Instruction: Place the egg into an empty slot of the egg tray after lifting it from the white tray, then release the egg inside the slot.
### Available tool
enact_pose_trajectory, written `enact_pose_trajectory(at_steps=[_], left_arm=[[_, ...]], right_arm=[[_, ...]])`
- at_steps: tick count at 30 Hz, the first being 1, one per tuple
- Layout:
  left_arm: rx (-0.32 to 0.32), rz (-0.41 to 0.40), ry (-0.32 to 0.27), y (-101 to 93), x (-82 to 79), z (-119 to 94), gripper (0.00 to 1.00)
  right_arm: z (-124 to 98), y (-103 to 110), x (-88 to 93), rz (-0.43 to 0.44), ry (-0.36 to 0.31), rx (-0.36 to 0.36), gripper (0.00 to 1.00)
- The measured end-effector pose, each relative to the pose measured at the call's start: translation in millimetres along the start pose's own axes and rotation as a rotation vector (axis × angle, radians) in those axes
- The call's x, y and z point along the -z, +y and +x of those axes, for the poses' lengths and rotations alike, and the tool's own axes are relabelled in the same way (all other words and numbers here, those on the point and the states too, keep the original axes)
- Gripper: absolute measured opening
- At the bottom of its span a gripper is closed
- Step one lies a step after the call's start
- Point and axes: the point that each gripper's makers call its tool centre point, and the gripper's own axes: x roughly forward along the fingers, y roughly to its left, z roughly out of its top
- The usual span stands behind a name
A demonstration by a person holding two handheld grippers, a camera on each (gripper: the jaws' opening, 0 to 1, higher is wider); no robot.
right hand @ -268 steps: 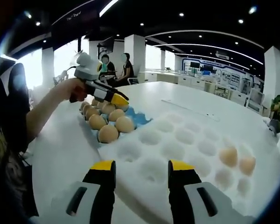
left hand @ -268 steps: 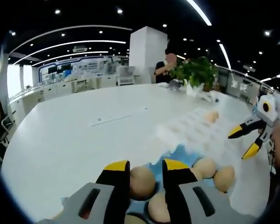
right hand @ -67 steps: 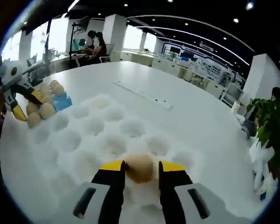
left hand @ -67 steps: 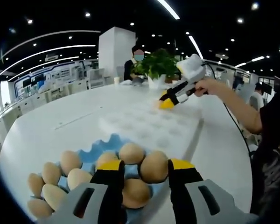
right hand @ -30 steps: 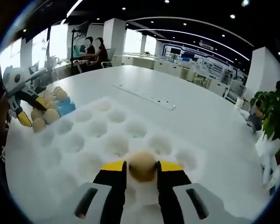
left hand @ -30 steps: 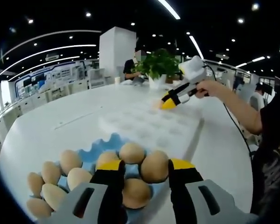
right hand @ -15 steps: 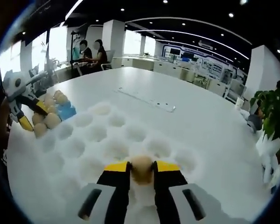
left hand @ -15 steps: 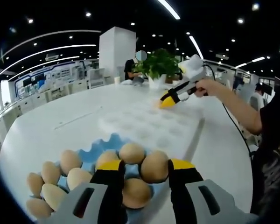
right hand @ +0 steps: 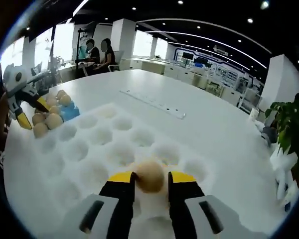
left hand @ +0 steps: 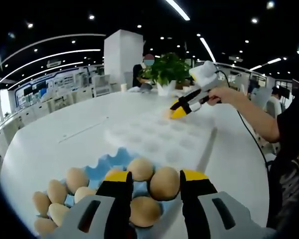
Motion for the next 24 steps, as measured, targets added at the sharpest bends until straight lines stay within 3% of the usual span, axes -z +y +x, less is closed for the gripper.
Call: enact_pose_trajectory(at_steps=[9, 15, 17, 18, 19, 20, 21, 22, 24], left_arm=[[0.023, 0.002, 0.004, -9.0, -0.4, 10.7, 0.39], [0.017, 0.006, 0.008, -8.7, -3.0, 11.1, 0.39], [0.013, 0.005, 0.005, -7.8, -4.8, 11.3, 0.39], [0.014, 0.005, 0.003, -8.3, -5.9, 11.7, 0.39], [0.015, 0.005, 0.002, -9.1, -6.1, 11.8, 0.39], [0.016, 0.006, 0.001, -10.1, -6.5, 12.3, 0.39], [0.018, 0.007, 0.001, -11.4, -6.8, 13.6, 0.39], [0.019, 0.008, 0.000, -12.3, -7.3, 14.2, 0.39], [0.023, 0.011, -0.006, -14.5, -9.2, 14.5, 0.39]], right_arm=[[5.4, -3.5, 3.7, -0.007, 0.047, -0.019, 0.25], [0.6, 2.9, 7.4, 0.002, 0.030, -0.016, 0.23], [-5.6, 6.4, 5.2, -0.003, 0.012, -0.021, 0.19], [-7.8, 6.4, -5.2, 0.002, -0.028, -0.029, 0.15], [-11.4, 7.7, -15.3, 0.009, -0.074, -0.044, 0.01], [-13.4, 8.8, -29.5, -0.017, -0.129, -0.079, 0.00], [-10.3, 10.9, -20.6, 0.014, -0.070, -0.065, 0.00], [-7.8, 7.0, -8.6, -0.055, 0.006, -0.046, 0.00], [-4.1, -0.2, -5.6, -0.064, 0.003, 0.012, 0.00]])
